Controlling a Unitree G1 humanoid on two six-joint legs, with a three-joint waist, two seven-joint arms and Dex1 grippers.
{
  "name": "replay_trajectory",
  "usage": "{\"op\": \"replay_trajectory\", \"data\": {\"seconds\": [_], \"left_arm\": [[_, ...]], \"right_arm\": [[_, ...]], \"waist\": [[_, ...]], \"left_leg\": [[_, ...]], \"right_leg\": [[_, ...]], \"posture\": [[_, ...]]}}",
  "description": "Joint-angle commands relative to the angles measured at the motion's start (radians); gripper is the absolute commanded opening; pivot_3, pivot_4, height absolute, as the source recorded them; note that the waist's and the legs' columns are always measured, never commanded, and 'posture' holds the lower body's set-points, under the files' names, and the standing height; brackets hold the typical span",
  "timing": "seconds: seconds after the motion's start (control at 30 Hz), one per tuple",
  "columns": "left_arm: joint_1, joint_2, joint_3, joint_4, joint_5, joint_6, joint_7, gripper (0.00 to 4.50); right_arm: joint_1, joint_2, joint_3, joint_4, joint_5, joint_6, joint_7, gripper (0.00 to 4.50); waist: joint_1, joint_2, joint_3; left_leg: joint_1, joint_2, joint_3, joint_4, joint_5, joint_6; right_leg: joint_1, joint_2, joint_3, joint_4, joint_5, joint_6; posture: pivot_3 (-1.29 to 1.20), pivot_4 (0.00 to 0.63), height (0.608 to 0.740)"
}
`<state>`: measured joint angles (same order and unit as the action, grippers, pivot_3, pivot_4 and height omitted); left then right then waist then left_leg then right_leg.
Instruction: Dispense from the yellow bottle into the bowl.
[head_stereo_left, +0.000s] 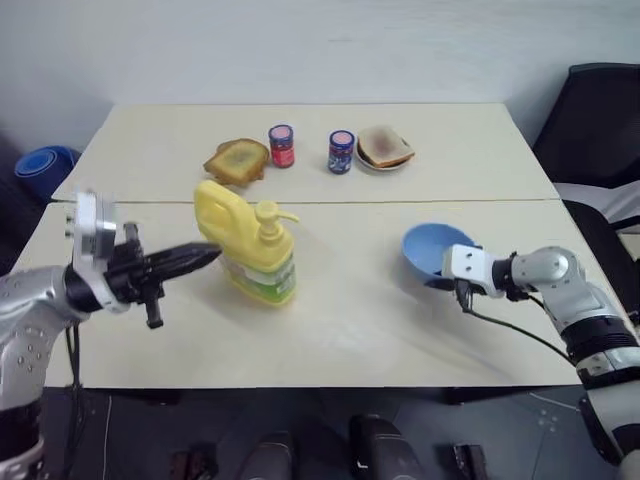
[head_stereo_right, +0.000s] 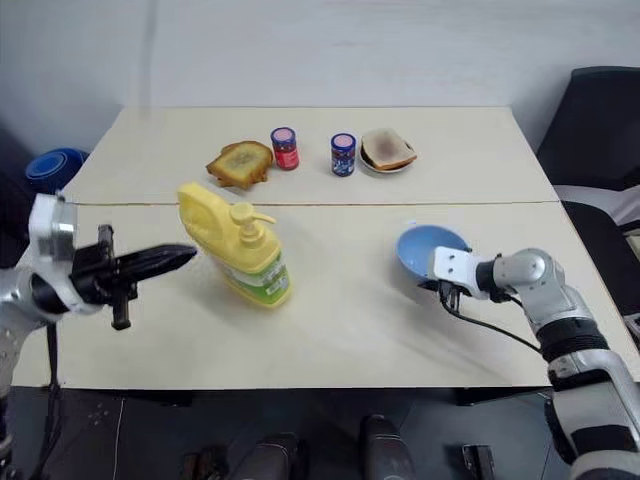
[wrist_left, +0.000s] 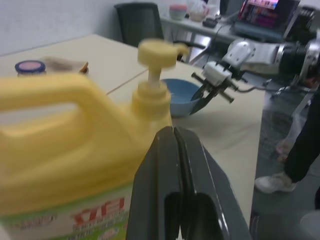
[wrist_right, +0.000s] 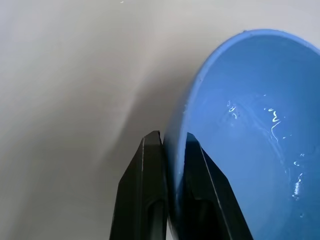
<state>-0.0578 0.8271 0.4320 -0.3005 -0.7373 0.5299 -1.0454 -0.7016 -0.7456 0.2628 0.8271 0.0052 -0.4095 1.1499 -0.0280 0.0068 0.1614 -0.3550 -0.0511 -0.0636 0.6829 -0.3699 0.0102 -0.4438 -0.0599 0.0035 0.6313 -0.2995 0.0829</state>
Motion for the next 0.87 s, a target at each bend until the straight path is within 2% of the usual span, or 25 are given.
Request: {"op": "replay_trajectory", "data": {"seconds": [0.03, 0.07, 0.17, 0.3, 0.4, 0.5, 0.57, 0.67, 0.77, 0.87], "left_arm": [[0.095, 0.002, 0.031, -0.008, 0.081, -0.113, -0.035, 0.02], [0.115, -0.014, 0.033, -0.002, 0.095, -0.142, -0.029, 0.0], [0.168, -0.067, 0.04, 0.028, 0.149, -0.211, 0.023, 0.61], [0.197, -0.09, 0.031, 0.069, 0.2, -0.288, 0.028, 1.74], [0.211, -0.105, 0.032, 0.092, 0.217, -0.325, 0.035, 2.64], [0.252, -0.122, 0.039, 0.109, 0.25, -0.406, 0.022, 3.59], [0.289, -0.148, 0.046, 0.136, 0.286, -0.489, 0.03, 4.21], [0.342, -0.169, 0.05, 0.165, 0.342, -0.568, 0.057, 4.21], [0.36, -0.173, 0.053, 0.194, 0.374, -0.608, 0.086, 4.21], [0.38, -0.173, 0.058, 0.196, 0.381, -0.612, 0.109, 4.21]], "right_arm": [[-0.025, 0.018, -0.068, 0.114, 0.048, -0.101, 0.067, 0.0], [-0.025, 0.022, -0.079, 0.134, 0.053, -0.1, 0.079, 0.31], [0.005, 0.042, -0.169, 0.127, 0.155, -0.108, 0.147, 1.26], [0.077, 0.044, -0.277, -0.016, 0.304, -0.04, 0.236, 2.57], [0.191, 0.043, -0.361, -0.239, 0.437, 0.108, 0.226, 3.58], [0.374, 0.021, -0.417, -0.511, 0.527, 0.237, 0.194, 4.5], [0.503, 0.012, -0.445, -0.668, 0.544, 0.267, 0.177, 4.5], [0.651, -0.004, -0.45, -0.769, 0.505, 0.191, 0.215, 4.5], [0.7, 0.018, -0.455, -0.769, 0.488, 0.157, 0.197, 4.5], [0.707, 0.044, -0.451, -0.754, 0.47, 0.126, 0.164, 4.5]], "waist": [[-0.002, 0.001, 0.001], [-0.002, 0.001, 0.001], [0.002, 0.001, 0.001], [0.008, 0.002, 0.001], [0.015, 0.002, 0.001], [0.027, 0.002, 0.001], [0.03, 0.002, 0.001], [0.034, 0.002, 0.001], [0.033, 0.002, 0.002], [0.033, 0.001, 0.002]], "left_leg": [[0.001, 0.0, 0.001, -0.001, 0.0, 0.0], [0.001, 0.001, 0.001, 0.0, 0.0, 0.0], [0.001, 0.001, 0.001, 0.0, 0.0, 0.0], [0.001, 0.001, 0.0, 0.0, 0.0, 0.001], [0.001, 0.001, 0.0, 0.001, -0.001, 0.001], [0.001, 0.001, 0.0, 0.0, -0.001, 0.001], [0.001, 0.001, 0.0, 0.0, -0.001, 0.001], [0.002, 0.001, 0.0, 0.0, -0.002, 0.002], [0.007, 0.001, 0.0, 0.0, -0.003, 0.003], [0.02, 0.002, 0.0, -0.003, -0.005, 0.006]], "right_leg": [[0.0, 0.0, 0.001, 0.0, 0.0, 0.0], [0.0, 0.0, 0.0, 0.001, 0.0, 0.0], [0.001, 0.0, 0.0, 0.0, 0.0, 0.0], [0.001, 0.0, 0.0, 0.0, 0.0, 0.0], [0.002, 0.0, 0.0, 0.001, 0.0, 0.0], [0.002, 0.0, 0.0, 0.0, 0.0, 0.0], [0.002, 0.0, 0.0, 0.0, 0.0, 0.0], [0.003, 0.0, 0.0, -0.001, 0.0, 0.0], [0.01, 0.0, 0.001, -0.002, 0.0, 0.0], [0.022, 0.0, 0.001, -0.005, 0.0, 0.0]], "posture": [[0.0, 0.15, 0.74], [0.0, 0.15, 0.74], [0.0, 0.15, 0.74], [0.0, 0.15, 0.74], [0.0, 0.15, 0.74], [0.0, 0.15, 0.74], [0.0, 0.15, 0.74], [0.0, 0.15, 0.74], [0.0, 0.15, 0.74], [0.0, 0.15, 0.74]]}}
